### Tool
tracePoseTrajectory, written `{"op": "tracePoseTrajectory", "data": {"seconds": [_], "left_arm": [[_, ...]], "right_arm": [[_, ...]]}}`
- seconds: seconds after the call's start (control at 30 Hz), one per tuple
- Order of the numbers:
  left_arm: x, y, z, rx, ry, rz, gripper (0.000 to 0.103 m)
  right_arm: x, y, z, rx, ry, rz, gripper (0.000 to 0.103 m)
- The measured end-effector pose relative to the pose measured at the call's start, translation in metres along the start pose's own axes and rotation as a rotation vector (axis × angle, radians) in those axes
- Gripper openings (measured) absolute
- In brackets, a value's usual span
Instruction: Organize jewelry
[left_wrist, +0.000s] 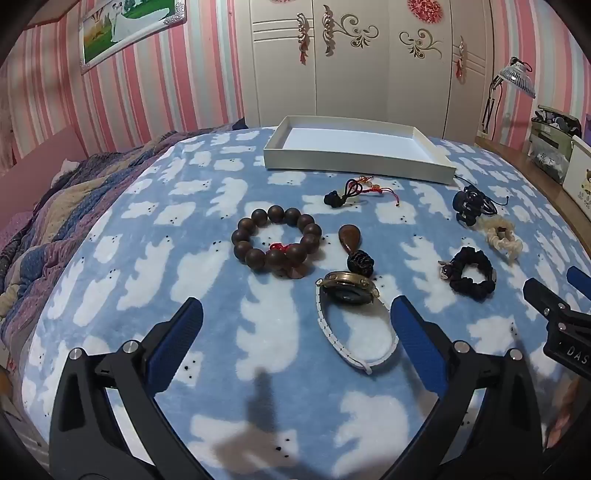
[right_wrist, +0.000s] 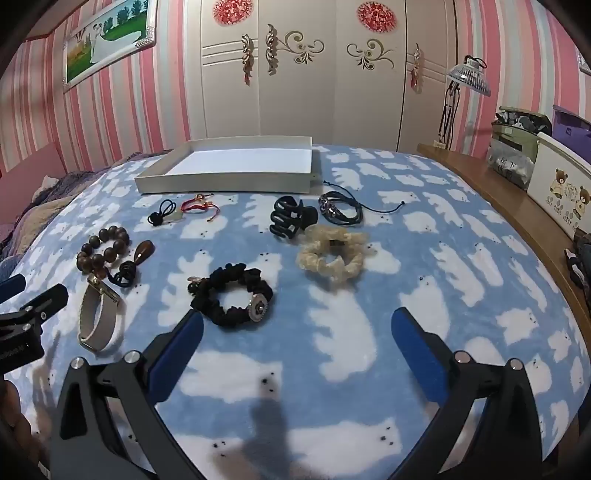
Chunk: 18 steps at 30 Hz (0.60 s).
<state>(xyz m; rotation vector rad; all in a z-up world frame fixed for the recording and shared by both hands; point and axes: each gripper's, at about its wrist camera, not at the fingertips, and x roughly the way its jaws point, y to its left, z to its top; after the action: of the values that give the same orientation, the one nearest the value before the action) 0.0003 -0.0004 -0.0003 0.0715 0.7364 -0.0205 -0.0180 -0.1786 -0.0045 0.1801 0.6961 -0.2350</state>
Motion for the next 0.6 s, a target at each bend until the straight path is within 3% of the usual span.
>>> {"op": "tracePoseTrajectory", "data": {"seconds": [0.6], "left_arm": [[-0.0003,-0.0003,0.0012,-0.004,0.006,-0.004,0.100]], "right_arm": [[0.0047,-0.0007,-0.0003,-0.009,-0.003,-0.004,0.101]]}}
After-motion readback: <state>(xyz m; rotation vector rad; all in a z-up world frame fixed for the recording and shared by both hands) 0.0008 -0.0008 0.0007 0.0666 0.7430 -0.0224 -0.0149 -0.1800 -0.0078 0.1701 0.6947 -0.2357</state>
